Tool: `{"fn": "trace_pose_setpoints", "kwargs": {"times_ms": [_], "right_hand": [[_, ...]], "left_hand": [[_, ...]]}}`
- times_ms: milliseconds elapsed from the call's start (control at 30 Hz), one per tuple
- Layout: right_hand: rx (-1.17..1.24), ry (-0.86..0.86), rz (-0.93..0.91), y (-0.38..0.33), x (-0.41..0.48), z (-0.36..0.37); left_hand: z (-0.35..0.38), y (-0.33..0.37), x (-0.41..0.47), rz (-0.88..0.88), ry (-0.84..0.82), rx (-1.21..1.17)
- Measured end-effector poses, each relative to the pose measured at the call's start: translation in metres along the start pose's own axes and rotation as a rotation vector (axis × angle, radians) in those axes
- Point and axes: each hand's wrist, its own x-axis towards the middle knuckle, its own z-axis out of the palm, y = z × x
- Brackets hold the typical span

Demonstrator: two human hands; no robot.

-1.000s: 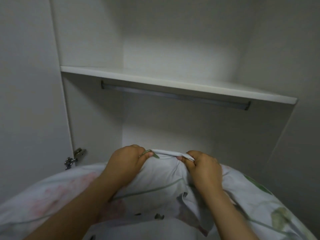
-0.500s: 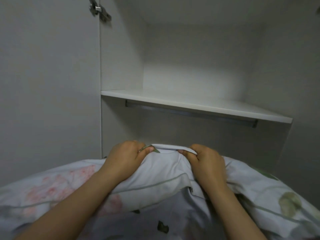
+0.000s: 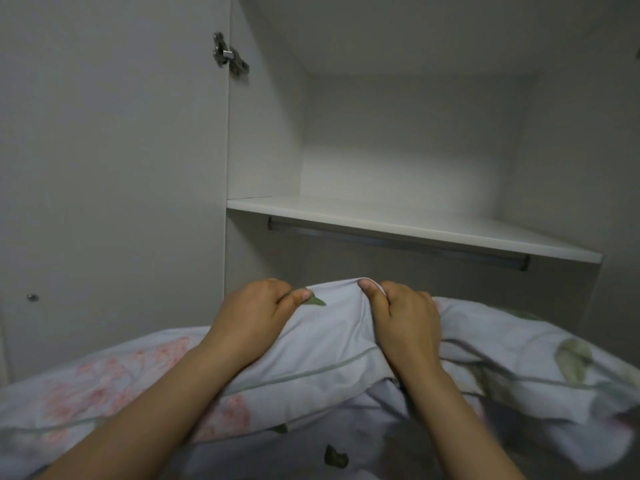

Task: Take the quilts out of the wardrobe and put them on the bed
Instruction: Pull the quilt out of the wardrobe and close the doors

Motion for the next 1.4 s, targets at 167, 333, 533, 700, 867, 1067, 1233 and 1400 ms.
{"fn": "trace_pose_setpoints", "kwargs": {"times_ms": [167,333,533,700,867,1067,1233,1400], "right_hand": [[0.196,-0.086,-0.032,-0.029,-0.002,0.016],[0.285,-0.186,-0.046,-0.058,-0.014,0.038],[0.371,-0.307,-0.072,-0.1,-0.029,0.065],[0.458,-0.368,-0.129,-0.143,-0.045,0.086],[0.533,-0.38,-0.138,-0.168,-0.056,0.095],[0.513,-0.378,-0.115,-0.181,-0.071,0.106],[0.487,-0.415,-0.092,-0.185,-0.074,0.113],[0.482,-0.423,-0.062,-0.182,-0.077,0.109]], "left_hand": [[-0.021,-0.021,-0.021,-0.07,0.055,-0.026],[-0.051,-0.037,-0.057,-0.202,0.202,-0.061],[-0.092,-0.071,-0.097,-0.355,0.373,0.041],[-0.128,-0.093,-0.132,-0.477,0.535,0.091],[-0.148,-0.108,-0.149,-0.552,0.592,0.099],[-0.151,-0.134,-0.143,-0.655,0.559,0.017],[-0.156,-0.153,-0.106,-0.76,0.467,-0.109],[-0.146,-0.167,-0.093,-0.764,0.459,-0.03]]}}
